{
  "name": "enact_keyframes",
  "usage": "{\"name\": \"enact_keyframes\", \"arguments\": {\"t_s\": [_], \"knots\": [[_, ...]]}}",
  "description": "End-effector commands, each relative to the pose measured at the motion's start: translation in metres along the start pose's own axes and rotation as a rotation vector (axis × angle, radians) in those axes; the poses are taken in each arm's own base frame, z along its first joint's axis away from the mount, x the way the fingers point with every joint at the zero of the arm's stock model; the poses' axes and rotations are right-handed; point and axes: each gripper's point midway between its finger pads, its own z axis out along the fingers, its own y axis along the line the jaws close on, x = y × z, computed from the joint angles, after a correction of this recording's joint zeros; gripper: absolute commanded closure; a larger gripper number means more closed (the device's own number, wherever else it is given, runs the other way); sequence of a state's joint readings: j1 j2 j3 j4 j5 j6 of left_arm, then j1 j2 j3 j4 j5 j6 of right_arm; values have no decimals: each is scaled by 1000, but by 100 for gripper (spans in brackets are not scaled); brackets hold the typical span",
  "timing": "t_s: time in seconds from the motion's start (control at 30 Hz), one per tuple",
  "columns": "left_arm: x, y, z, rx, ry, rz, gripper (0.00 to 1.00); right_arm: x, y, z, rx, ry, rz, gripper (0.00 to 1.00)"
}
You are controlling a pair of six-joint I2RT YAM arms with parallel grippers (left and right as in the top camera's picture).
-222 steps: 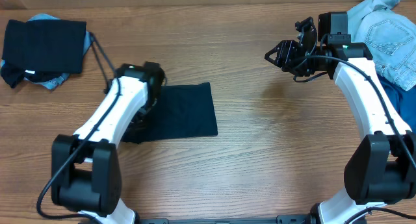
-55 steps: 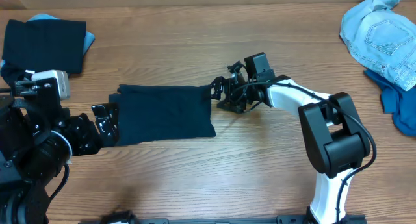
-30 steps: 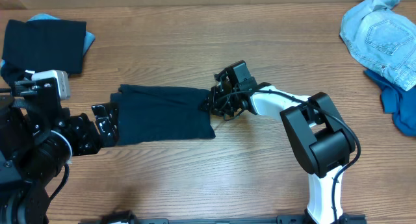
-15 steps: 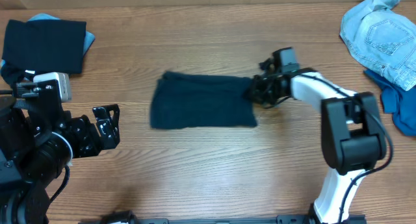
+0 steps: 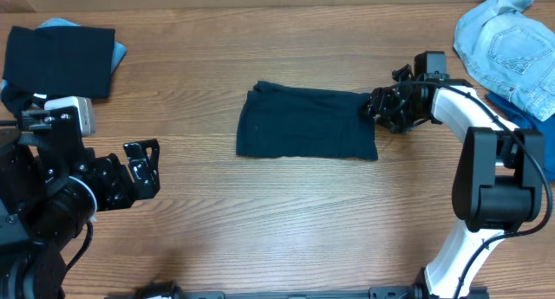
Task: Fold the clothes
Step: 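Drag the bundle rightward by its right end with the right gripper, then lift the bundle's right end and fold it leftward with the right gripper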
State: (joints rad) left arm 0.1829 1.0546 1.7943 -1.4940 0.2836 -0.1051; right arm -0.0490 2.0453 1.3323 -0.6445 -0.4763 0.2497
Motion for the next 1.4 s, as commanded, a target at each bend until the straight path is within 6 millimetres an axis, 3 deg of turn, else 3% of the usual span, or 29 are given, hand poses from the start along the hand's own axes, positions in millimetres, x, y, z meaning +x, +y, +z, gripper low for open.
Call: {"name": "enact_keyframes", "arguments": {"t_s": [0.0,0.1,0.27,0.43,0.63,0.77,0.8,1.0,1.1,1.23,1.37], "knots": [[-3,-2,-4,2,-18,-4,0,-13,4,-13,13,-52,-10,29],[-3,-2,-4,2,-18,-4,0,-16,-1,-14,15,-60,4,24],[-3,-2,-4,2,-18,-4,0,-16,4,-3,-39,-44,-1,28],[-3,-2,-4,2,-18,-4,0,2,10,17,-95,43,39,34],[-3,-2,-4,2,-18,-4,0,20,2,15,-79,113,86,25],[-3,-2,-4,2,-17,-4,0,36,-6,13,-57,170,88,27],[-3,-2,-4,2,-17,-4,0,38,-7,14,-55,177,92,30],[-3,-2,-4,2,-17,-4,0,46,-14,21,-55,177,92,68],[-3,-2,-4,2,-17,-4,0,36,-10,18,-67,140,68,81],[-3,-2,-3,1,-15,-4,0,11,14,-10,-94,55,13,95],[-4,-2,-3,1,-14,-5,0,-6,52,-49,-130,-32,-69,96]]}}
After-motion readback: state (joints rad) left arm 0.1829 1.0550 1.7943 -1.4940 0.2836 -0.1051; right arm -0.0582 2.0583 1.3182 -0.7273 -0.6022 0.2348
